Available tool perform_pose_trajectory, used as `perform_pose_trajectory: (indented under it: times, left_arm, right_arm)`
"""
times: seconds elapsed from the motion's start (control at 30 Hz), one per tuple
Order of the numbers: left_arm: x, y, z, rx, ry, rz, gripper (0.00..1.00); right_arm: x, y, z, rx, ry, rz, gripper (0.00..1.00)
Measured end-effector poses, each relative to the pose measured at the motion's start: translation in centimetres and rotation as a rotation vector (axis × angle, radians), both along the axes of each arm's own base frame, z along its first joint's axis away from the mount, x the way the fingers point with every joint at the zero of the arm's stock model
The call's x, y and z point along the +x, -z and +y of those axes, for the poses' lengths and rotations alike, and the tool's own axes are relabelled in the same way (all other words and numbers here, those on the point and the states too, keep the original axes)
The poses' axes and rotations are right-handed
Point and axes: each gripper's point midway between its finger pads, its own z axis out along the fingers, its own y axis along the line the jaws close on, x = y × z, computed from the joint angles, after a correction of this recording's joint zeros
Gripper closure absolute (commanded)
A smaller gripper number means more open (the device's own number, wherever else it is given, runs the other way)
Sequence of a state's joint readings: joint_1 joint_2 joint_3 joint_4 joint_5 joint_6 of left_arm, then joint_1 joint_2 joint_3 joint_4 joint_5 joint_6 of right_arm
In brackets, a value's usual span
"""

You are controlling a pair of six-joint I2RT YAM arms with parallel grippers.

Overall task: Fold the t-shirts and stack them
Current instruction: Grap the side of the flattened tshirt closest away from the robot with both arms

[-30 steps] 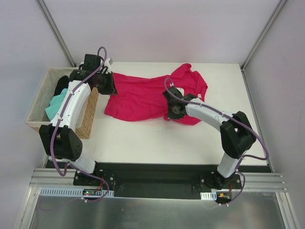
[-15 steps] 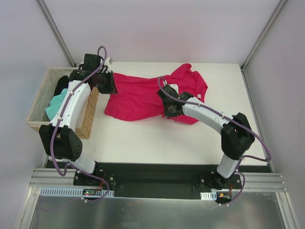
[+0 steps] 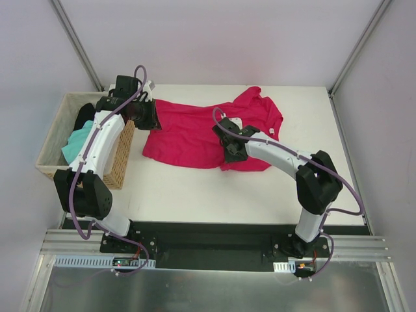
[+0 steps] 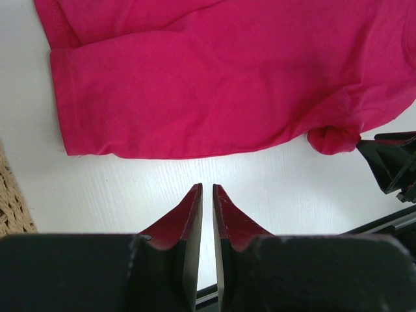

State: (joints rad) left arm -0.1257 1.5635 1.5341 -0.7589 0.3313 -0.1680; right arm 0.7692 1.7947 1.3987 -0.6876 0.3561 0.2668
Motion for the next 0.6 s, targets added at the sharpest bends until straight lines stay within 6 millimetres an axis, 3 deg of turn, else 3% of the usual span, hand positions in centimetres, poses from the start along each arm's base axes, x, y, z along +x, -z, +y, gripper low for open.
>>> perform_pose_trajectory:
  times: [0.37,0.6]
  left_arm:
    - [-0.6,-0.2,0.1,0.0,0.002,-0.008,0.88]
    - [-0.9,0.0,0.1,0.0,0.002,-0.004,0.89]
  right_arm:
    - [2.3,-1.1,-2.5,-0.041,0.038,-0.032,0.65]
    - [-0.3,-0.1,-3.7,-0.037,0.06,-0.005,0.67]
